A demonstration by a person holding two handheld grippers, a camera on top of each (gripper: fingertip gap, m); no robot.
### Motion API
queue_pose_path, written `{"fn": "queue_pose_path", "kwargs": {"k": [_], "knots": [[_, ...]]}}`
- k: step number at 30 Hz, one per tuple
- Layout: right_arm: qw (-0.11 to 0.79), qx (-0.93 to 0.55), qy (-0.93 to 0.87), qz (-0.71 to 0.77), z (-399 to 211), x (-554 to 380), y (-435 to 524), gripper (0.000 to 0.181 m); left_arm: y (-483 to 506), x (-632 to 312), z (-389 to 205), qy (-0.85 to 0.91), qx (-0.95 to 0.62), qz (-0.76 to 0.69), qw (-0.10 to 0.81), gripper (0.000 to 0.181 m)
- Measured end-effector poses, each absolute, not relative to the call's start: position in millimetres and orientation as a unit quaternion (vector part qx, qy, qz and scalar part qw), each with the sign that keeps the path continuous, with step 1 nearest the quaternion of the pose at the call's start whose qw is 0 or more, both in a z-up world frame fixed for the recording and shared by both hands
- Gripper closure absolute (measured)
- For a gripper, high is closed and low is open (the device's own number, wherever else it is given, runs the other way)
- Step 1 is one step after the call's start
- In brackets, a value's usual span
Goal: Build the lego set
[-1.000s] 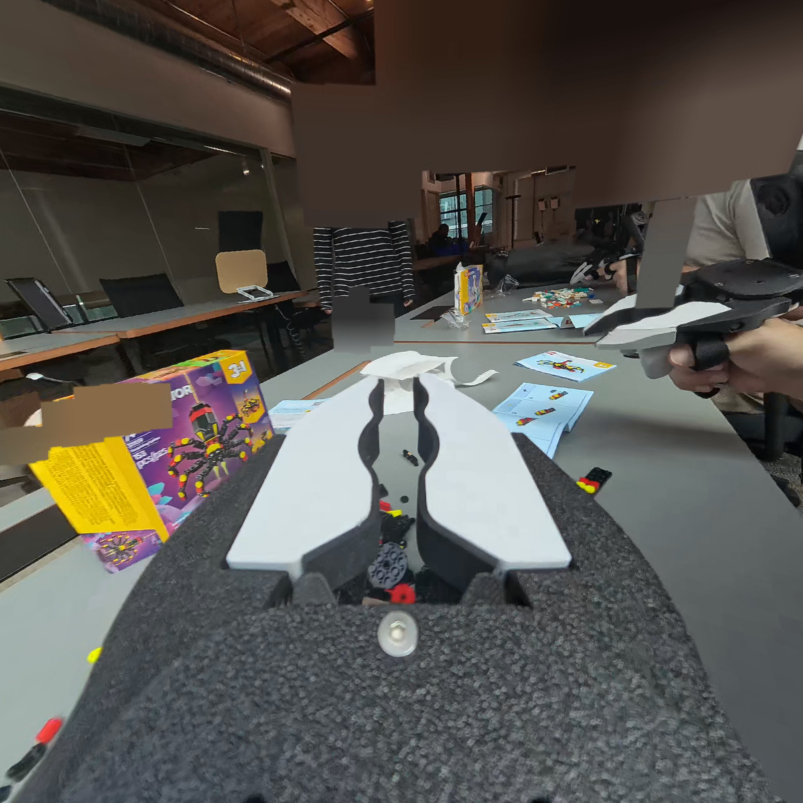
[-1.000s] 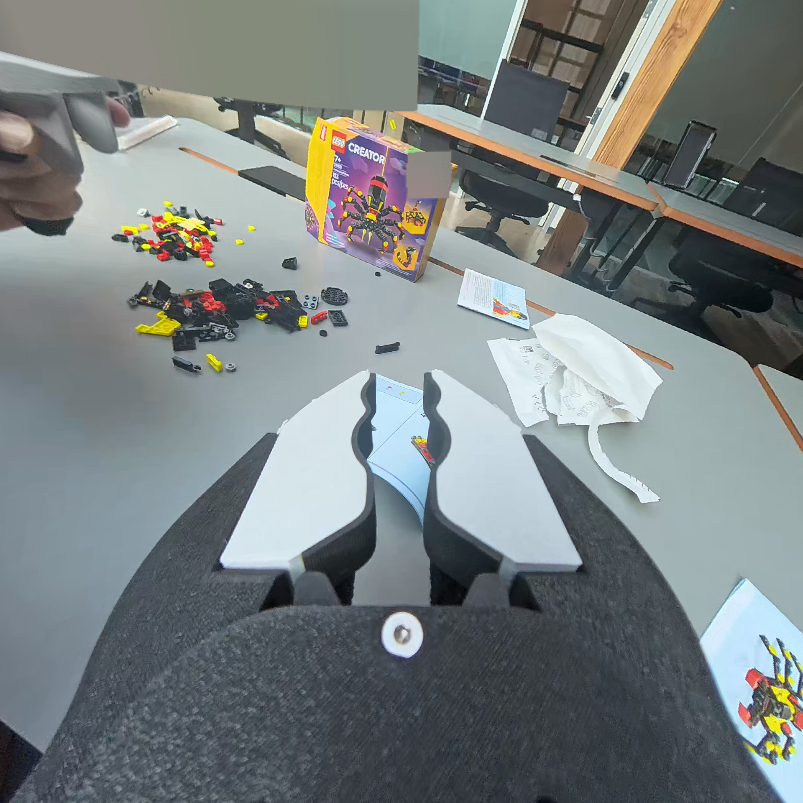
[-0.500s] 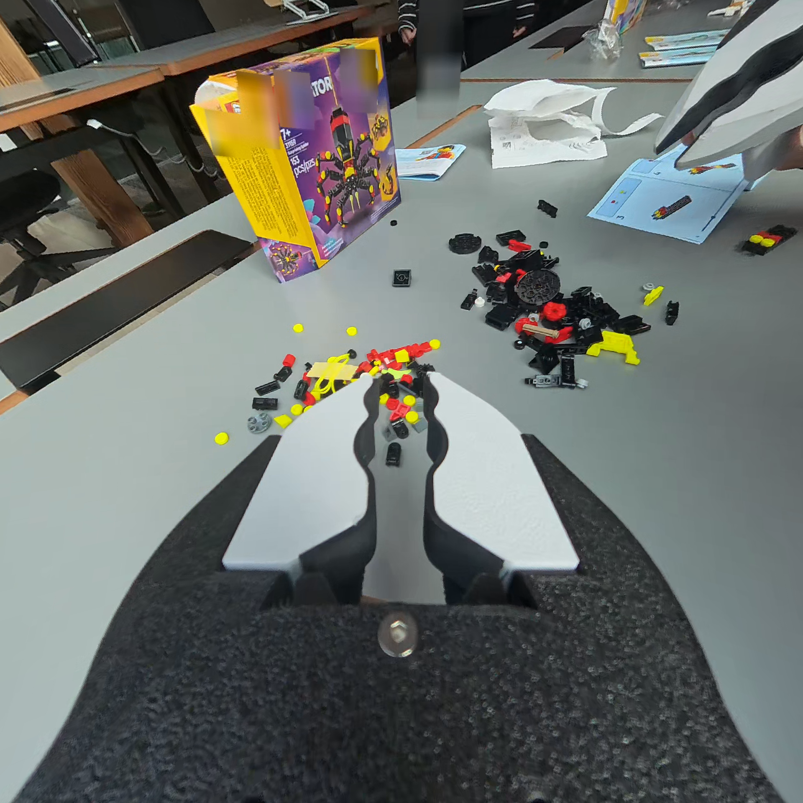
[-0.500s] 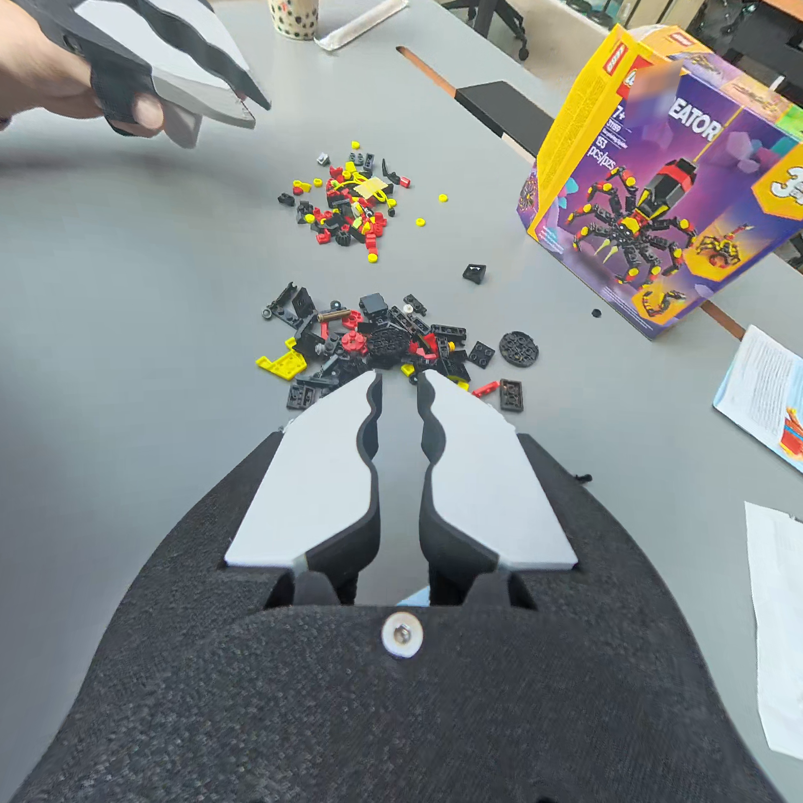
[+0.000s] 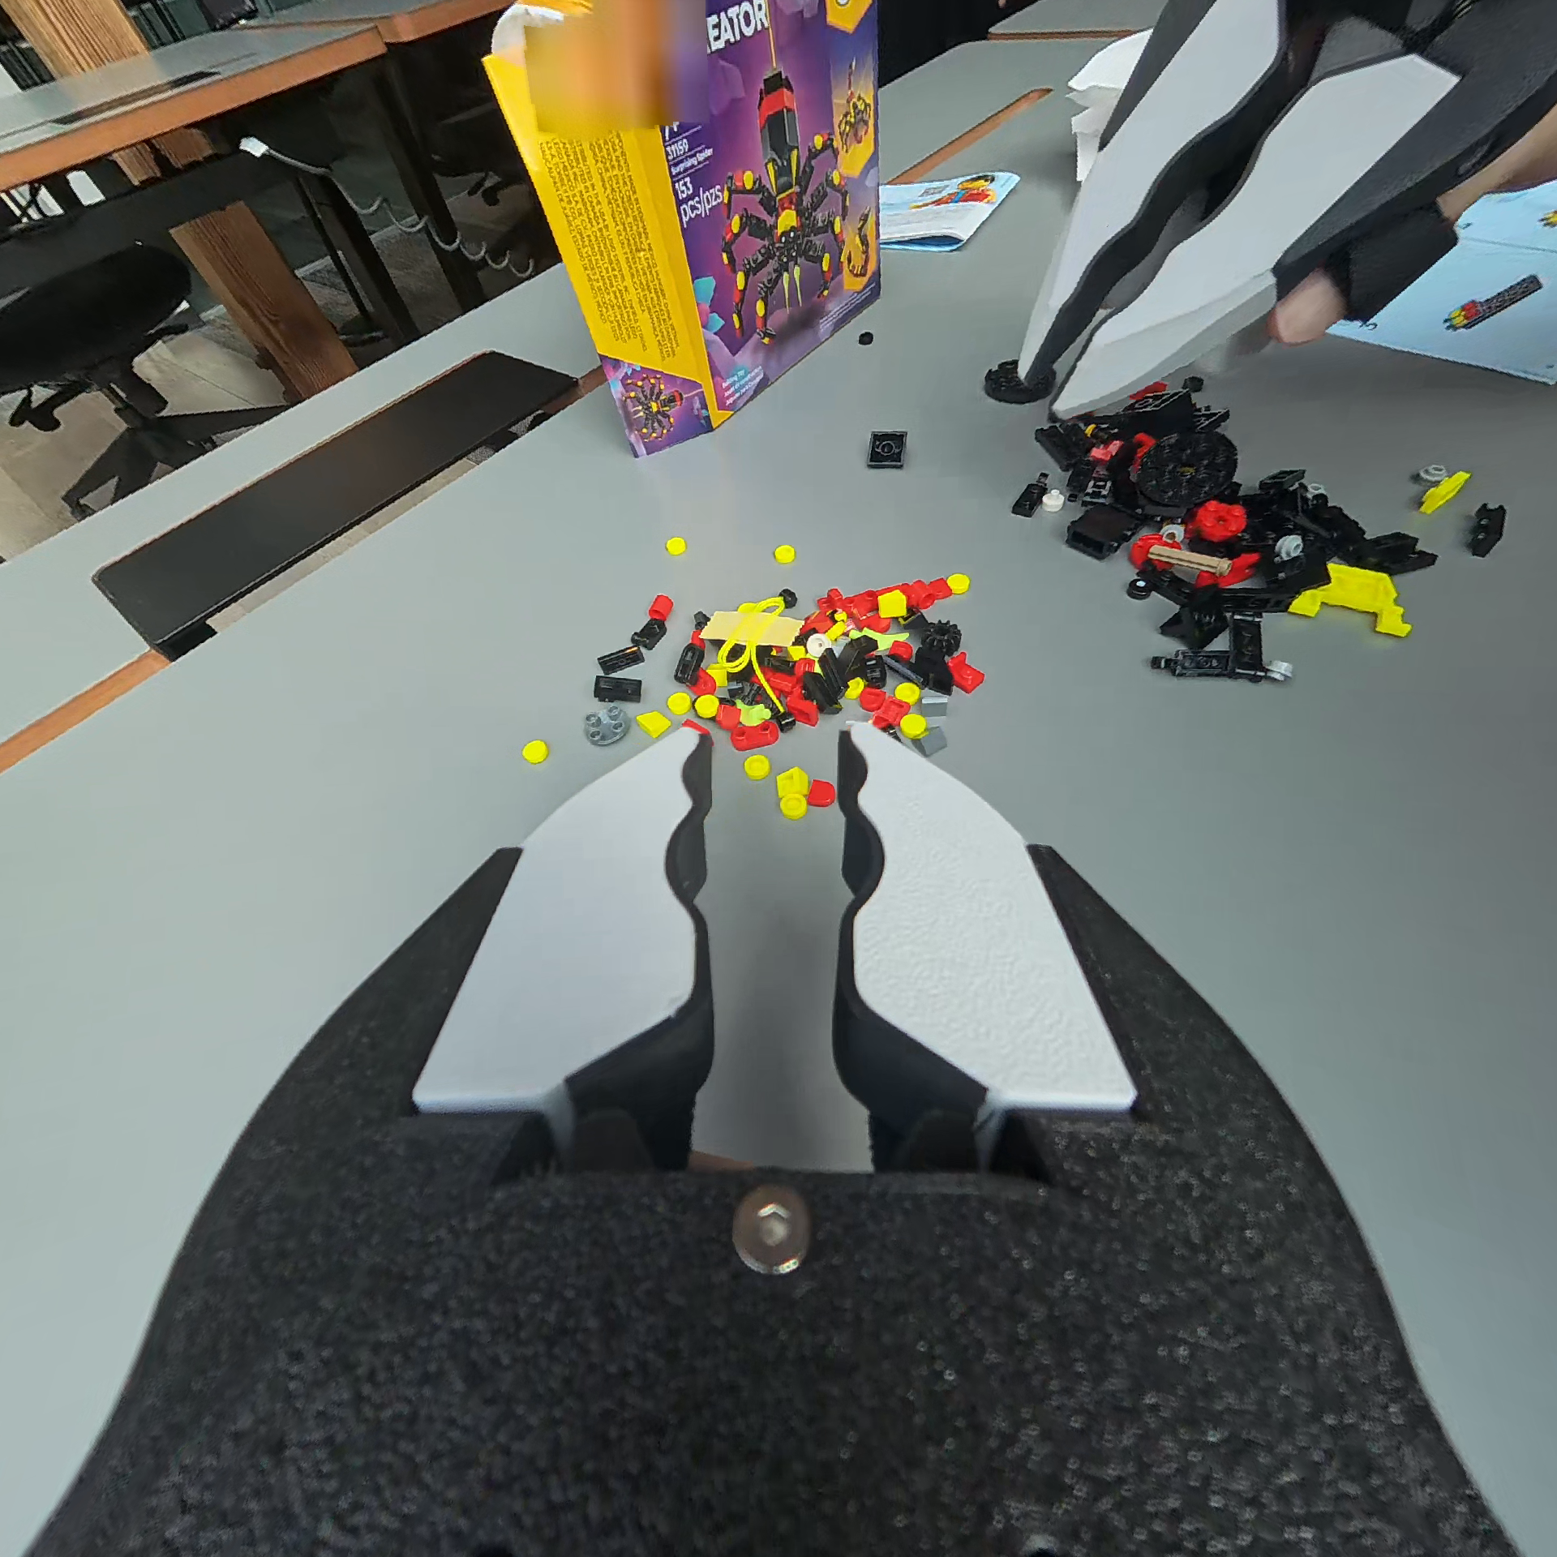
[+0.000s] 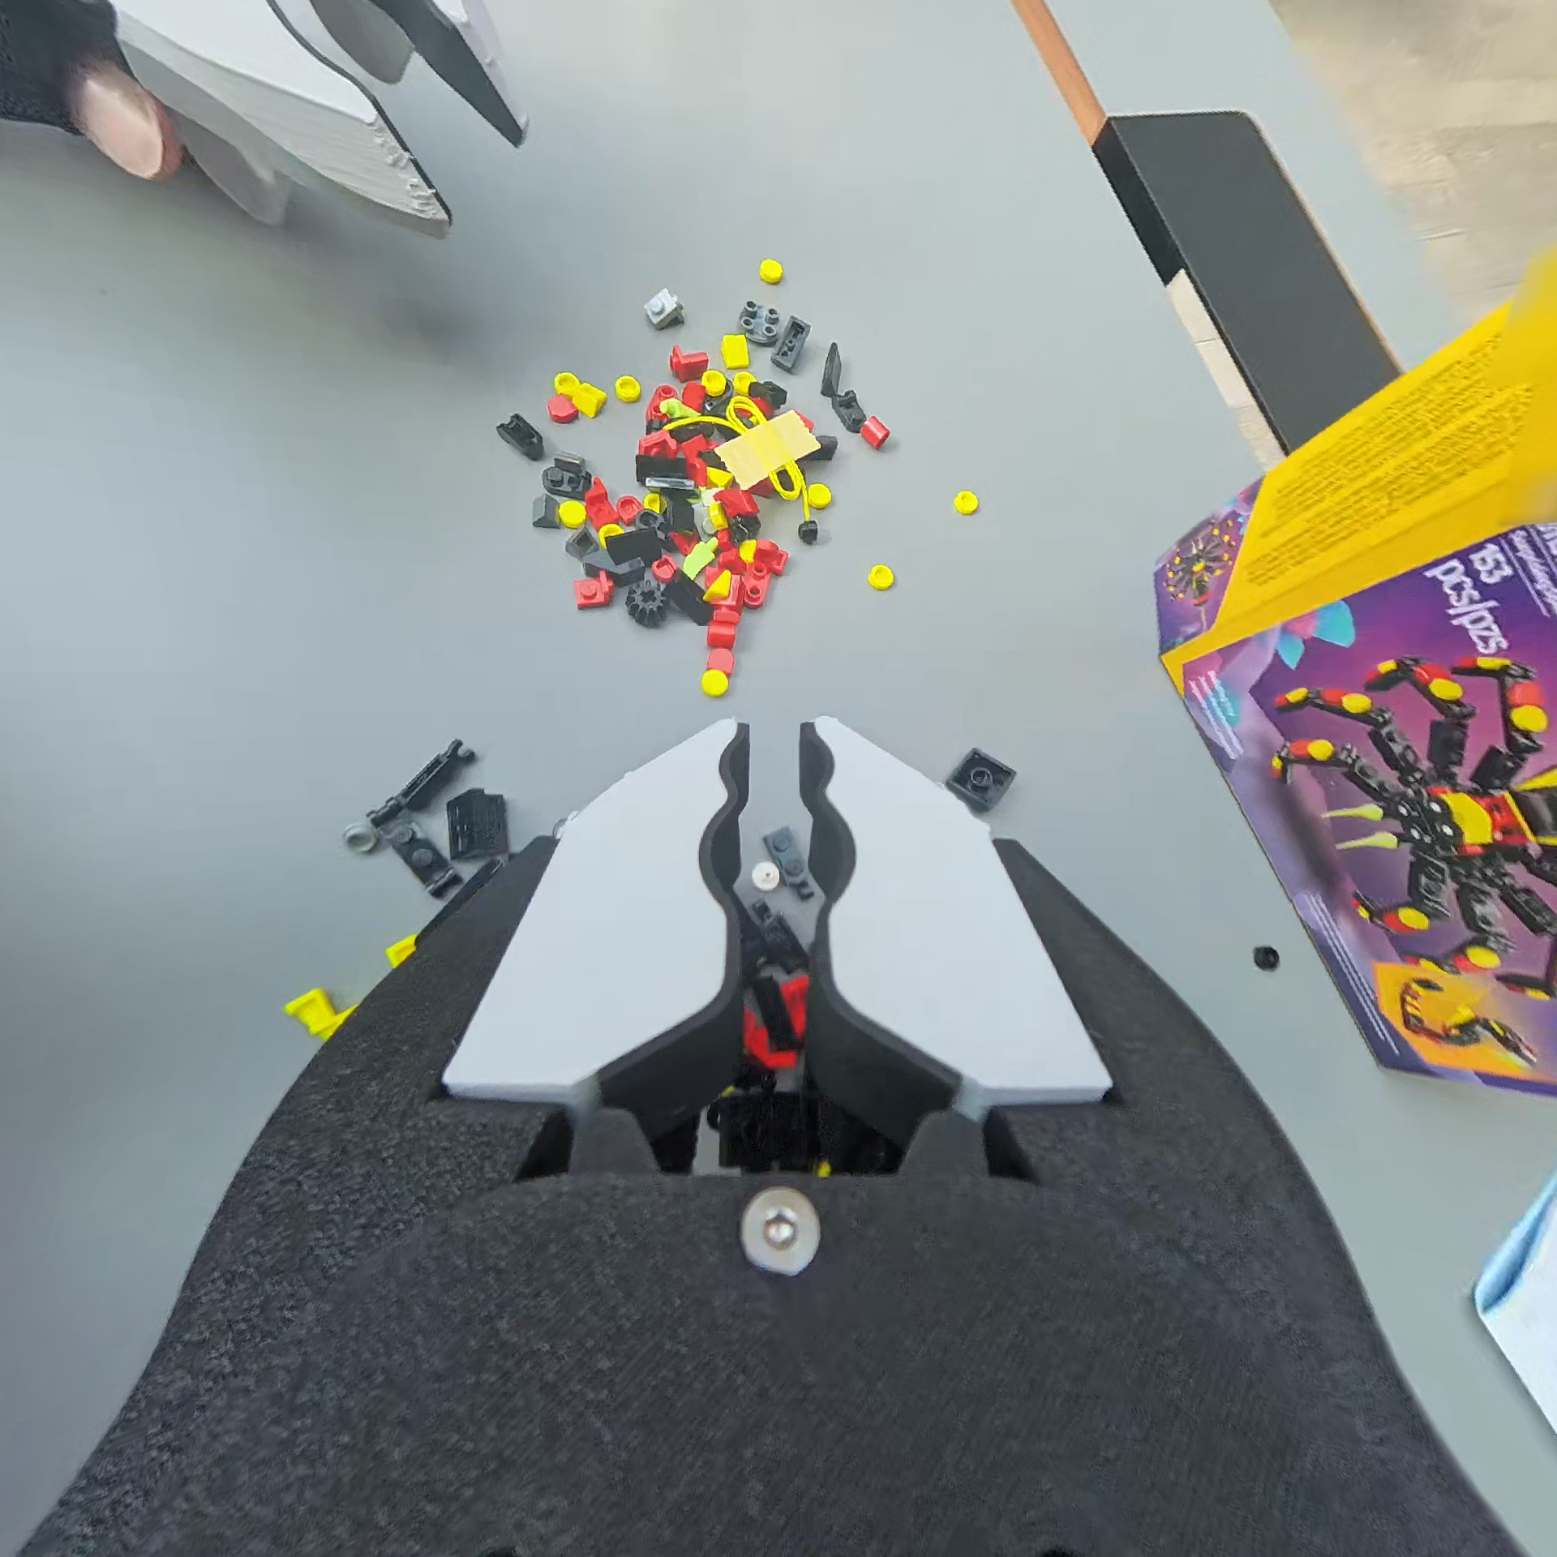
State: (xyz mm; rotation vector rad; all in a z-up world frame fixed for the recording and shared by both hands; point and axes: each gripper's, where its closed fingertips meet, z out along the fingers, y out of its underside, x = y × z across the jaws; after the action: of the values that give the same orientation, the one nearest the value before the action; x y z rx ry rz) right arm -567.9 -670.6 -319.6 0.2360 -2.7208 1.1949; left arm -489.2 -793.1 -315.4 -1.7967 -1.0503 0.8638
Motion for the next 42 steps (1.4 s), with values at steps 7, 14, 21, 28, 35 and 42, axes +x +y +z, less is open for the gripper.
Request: {"fn": "queue_pose_path", "kwargs": {"k": [7, 14, 21, 28, 35, 42], "knots": [[0.013, 0.1, -0.937, 0.334, -360.4, -574.6, -725.0, 0.175, -792.8, -487.8, -315.8, -0.42, -0.724, 0.362, 0.41, 0.153], [0.02, 0.112, -0.939, 0.324, -368.9, -572.1, -732.2, 0.16, -793.4, -487.3, -312.4, -0.421, -0.721, 0.365, 0.413, 0.154], [0.025, 0.107, -0.942, 0.318, -371.9, -566.4, -737.5, 0.172, -792.9, -487.2, -314.1, -0.424, -0.721, 0.361, 0.413, 0.154], [0.021, 0.1, -0.941, 0.322, -371.5, -568.9, -739.9, 0.174, -786.7, -486.5, -316.3, -0.416, -0.728, 0.356, 0.413, 0.154], [0.035, 0.1, -0.93, 0.351, -328.3, -564.8, -655.8, 0.174, -783.3, -487.0, -318.4, -0.406, -0.734, 0.366, 0.404, 0.154], [0.056, 0.019, -0.924, 0.377, -295.1, -542.7, -447.5, 0.175, -743.3, -487.7, -308.4, -0.365, -0.731, 0.365, 0.447, 0.155]]}}
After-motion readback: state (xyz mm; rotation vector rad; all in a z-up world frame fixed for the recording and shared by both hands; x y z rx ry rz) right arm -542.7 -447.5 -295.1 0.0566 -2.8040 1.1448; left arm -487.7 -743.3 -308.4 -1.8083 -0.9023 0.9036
